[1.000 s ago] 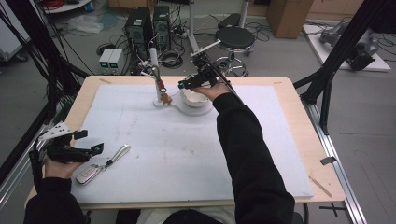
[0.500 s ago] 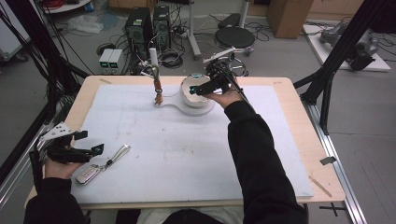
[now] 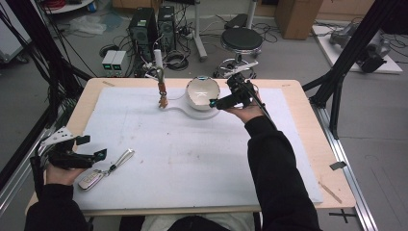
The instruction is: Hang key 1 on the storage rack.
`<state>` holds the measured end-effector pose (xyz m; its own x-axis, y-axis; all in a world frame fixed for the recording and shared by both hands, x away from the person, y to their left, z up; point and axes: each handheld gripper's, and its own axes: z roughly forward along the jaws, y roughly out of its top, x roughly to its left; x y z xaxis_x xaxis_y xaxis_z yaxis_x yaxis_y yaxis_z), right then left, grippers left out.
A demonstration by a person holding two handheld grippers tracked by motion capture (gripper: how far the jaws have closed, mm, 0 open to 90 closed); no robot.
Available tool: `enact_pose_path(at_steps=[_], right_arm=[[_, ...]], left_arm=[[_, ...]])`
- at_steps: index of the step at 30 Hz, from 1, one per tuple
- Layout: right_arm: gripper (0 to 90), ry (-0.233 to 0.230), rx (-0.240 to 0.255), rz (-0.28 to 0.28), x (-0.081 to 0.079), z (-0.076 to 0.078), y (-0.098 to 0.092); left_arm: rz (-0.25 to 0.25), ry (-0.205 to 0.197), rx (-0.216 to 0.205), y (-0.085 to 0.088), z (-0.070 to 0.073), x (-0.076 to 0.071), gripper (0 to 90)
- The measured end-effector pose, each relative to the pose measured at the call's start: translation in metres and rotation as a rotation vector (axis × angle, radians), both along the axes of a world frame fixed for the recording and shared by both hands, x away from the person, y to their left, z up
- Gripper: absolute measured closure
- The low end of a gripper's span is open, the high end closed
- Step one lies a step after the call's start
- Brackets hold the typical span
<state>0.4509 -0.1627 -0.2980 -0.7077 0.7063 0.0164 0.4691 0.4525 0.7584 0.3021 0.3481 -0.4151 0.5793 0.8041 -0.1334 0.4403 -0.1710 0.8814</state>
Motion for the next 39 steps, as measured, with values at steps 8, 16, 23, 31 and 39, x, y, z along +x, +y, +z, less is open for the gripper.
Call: enact_pose_path(at_steps=[8,16,23,31,39], right_arm=[[0.6,-0.005,0.017,-0.029,-0.012,-0.013,-0.02],[0.6,-0.024,0.0,-0.031,-0.028,-0.026,-0.035],[0.6,-0.035,0.004,-0.042,-0.039,-0.036,-0.047],[0.6,-0.051,0.024,-0.057,-0.054,-0.046,-0.063],[0.6,-0.061,0.044,-0.076,-0.071,-0.053,-0.077]], left_arm=[[-0.001,-0.001,-0.003,0.001,0.0,0.0,2.7],[-0.001,0.004,-0.005,0.001,-0.001,0.0,2.7],[0.001,0.004,-0.002,0.001,-0.001,-0.001,2.7],[0.004,0.005,0.0,0.001,-0.001,-0.001,2.7],[0.004,0.007,0.006,-0.001,-0.001,-0.002,2.7]])
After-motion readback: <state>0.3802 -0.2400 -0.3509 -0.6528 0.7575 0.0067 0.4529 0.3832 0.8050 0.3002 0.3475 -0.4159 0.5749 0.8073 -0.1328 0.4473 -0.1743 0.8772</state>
